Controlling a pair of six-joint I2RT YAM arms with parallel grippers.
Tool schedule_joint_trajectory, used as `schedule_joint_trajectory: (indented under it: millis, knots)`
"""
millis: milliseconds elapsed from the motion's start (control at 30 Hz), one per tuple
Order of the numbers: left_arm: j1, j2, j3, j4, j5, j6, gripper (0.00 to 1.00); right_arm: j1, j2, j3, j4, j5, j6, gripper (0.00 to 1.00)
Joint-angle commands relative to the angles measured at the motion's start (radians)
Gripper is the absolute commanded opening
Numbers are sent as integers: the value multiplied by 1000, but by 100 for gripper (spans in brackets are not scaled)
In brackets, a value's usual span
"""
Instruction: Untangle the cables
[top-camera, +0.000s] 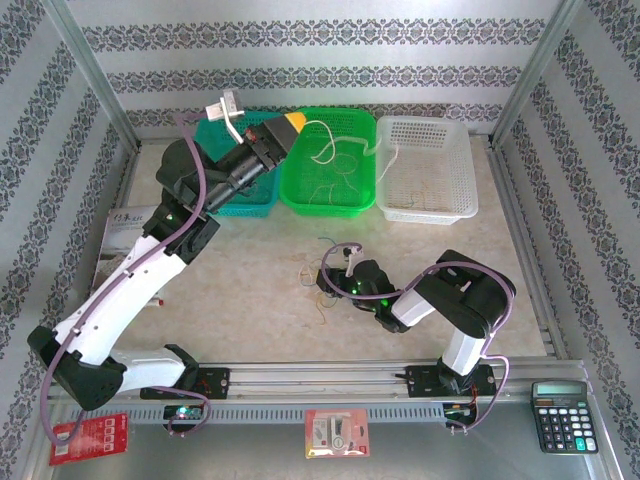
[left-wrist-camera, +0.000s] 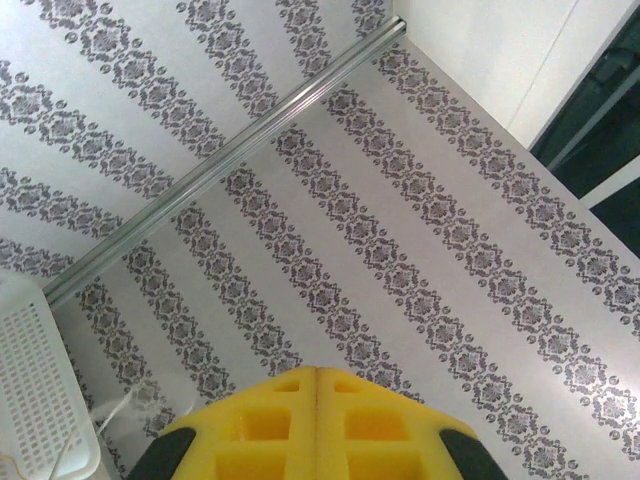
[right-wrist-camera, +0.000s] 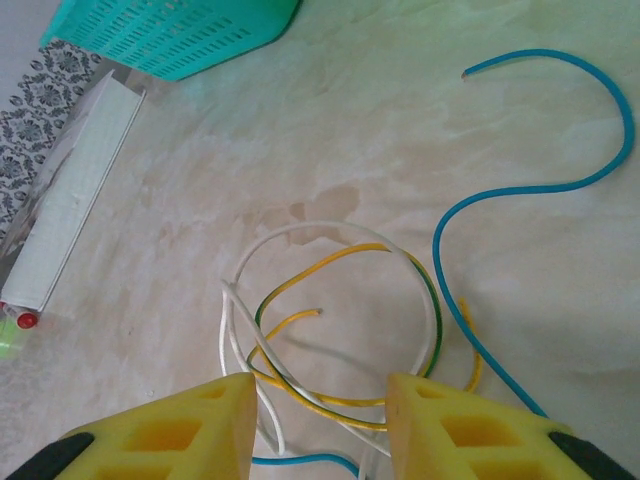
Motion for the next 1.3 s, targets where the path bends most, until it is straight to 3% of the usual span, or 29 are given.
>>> schedule_joint_trajectory:
  millis: [0,300,567,933,1267]
  knots:
    - [-4,-4,46,-45,0,67,0,10,-31,-8,54,1,16,40]
    - [3,-19,19,-88,-20,129,0,-4,-212,7,-75,-35,-5,48]
    - [26,-12,28,-130,-37,195,0,-87,-422,44,-286,-30,-40,53]
    - [91,116,84,-80,16,202,0,-343,-825,159,-782,-5,-72,58]
    - [175,287,171,-6,88,163,0,-542,-949,208,-927,-105,-25,60]
